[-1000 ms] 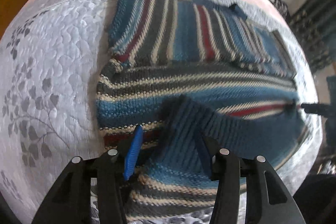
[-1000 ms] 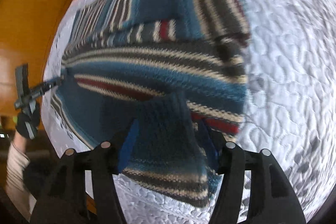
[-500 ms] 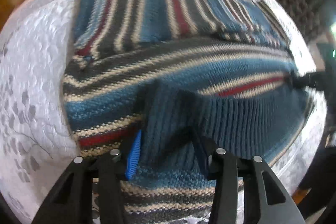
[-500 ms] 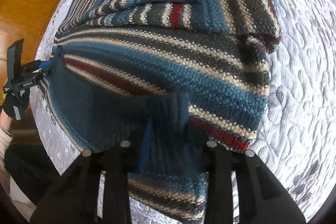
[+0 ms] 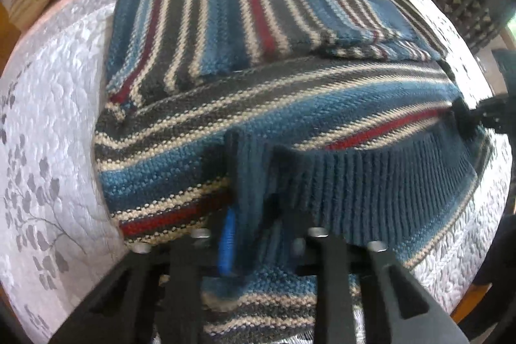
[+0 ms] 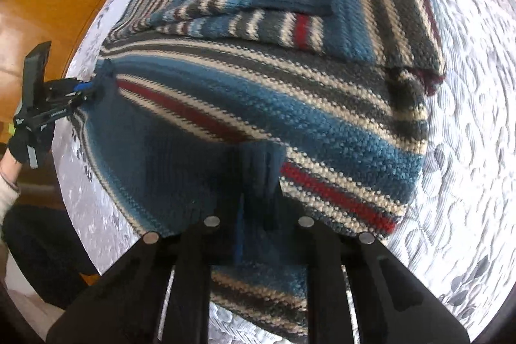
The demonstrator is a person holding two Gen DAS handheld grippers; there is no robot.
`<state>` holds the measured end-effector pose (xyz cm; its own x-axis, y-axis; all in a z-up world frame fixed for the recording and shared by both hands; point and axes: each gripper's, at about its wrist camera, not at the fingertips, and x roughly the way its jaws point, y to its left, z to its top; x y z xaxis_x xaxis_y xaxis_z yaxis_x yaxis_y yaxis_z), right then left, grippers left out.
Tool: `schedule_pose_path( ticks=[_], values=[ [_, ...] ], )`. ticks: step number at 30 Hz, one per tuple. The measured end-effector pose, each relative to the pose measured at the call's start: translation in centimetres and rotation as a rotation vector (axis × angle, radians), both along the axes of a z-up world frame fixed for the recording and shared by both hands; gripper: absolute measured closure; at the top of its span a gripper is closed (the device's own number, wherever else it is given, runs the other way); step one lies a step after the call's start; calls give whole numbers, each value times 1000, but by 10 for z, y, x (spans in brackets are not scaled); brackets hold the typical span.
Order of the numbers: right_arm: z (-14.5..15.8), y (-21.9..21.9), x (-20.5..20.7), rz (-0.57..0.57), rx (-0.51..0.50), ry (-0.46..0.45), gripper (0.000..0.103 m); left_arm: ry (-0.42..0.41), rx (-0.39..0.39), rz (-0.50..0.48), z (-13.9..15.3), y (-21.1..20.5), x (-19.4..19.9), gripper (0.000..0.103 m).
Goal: Fold small clothes
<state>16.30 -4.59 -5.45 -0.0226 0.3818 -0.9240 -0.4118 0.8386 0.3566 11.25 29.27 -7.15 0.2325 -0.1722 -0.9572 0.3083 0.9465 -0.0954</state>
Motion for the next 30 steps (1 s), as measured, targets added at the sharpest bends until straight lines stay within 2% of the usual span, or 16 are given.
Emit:
schedule_pose_path(
  ticks=[2, 5, 12, 18, 24, 30],
  values=[
    [6, -1, -2, 1, 16, -6, 90, -22, -5, -16, 9, 0, -3, 92],
    [21, -9, -2, -11, 57, -21, 90, -44, -84, 11, 22, 7, -5, 93],
    [66, -29, 2, -70, 138, -97, 92, -138, -204, 59, 62, 21, -4, 94],
    [109, -48, 23, -140, 193, -188, 92, -246, -286, 159, 97, 38, 14, 94],
    [136, -52, 64, -207, 199, -257, 93, -337, -274, 240, 119, 44, 52, 94],
    [140, -50, 121, -298, 199, -293, 93, -395, -281, 314, 127, 51, 99, 94]
  ],
)
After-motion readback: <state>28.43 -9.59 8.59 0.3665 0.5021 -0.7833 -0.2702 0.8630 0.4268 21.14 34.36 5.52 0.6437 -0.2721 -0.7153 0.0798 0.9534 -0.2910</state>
